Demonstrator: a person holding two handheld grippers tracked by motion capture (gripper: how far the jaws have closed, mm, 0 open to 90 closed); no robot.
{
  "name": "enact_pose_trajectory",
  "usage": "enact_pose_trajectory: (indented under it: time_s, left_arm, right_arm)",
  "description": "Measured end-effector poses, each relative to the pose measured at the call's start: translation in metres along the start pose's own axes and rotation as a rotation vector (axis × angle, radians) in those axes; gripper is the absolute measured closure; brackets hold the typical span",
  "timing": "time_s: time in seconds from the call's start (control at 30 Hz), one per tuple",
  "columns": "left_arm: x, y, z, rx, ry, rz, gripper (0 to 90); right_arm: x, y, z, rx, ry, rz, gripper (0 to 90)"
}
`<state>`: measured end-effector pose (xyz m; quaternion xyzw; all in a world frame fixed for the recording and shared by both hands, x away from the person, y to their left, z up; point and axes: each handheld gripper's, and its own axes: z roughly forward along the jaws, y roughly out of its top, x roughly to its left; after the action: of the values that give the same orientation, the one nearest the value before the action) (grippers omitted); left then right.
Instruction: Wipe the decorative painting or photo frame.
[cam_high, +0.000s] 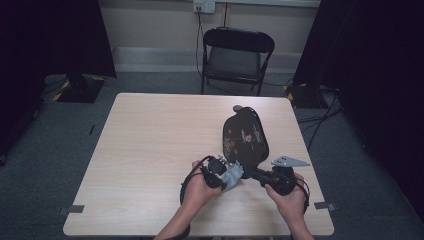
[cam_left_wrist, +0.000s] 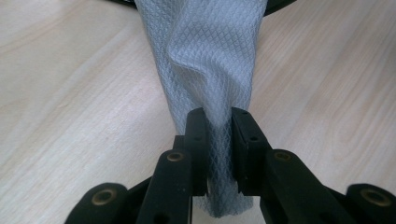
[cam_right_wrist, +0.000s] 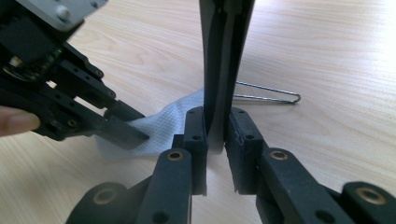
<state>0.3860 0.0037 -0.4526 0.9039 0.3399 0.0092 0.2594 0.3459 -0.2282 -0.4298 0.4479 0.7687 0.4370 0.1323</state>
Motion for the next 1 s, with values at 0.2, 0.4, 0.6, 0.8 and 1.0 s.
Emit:
enact_pose_trajectory:
  time_s: [0.2,0.4,0.6,0.8,1.0]
  left_arm:
    - [0.0,0.008,-0.03,-0.067,0.013,0.007,78.1]
    - [-0.008,0.03,-0.07,-0.14,0.023,0.042,78.0]
    - [-0.019,0.049,-0.106,-0.205,0.033,0.089,78.1]
    - [-0.026,0.058,-0.11,-0.226,0.031,0.102,78.1]
    - [-0.028,0.057,-0.095,-0.204,0.019,0.107,78.1]
  right_arm:
    - [-0.001,0.0,0.0,0.0,0.0,-0.002,79.3]
    - [0.0,0.001,0.001,0.001,-0.002,-0.002,79.3]
    - [0.0,0.001,0.001,0.002,0.0,-0.001,79.3]
    - [0.001,0.001,0.002,-0.001,-0.003,-0.001,79.2]
    - [0.001,0.001,0.002,0.0,-0.003,-0.003,79.2]
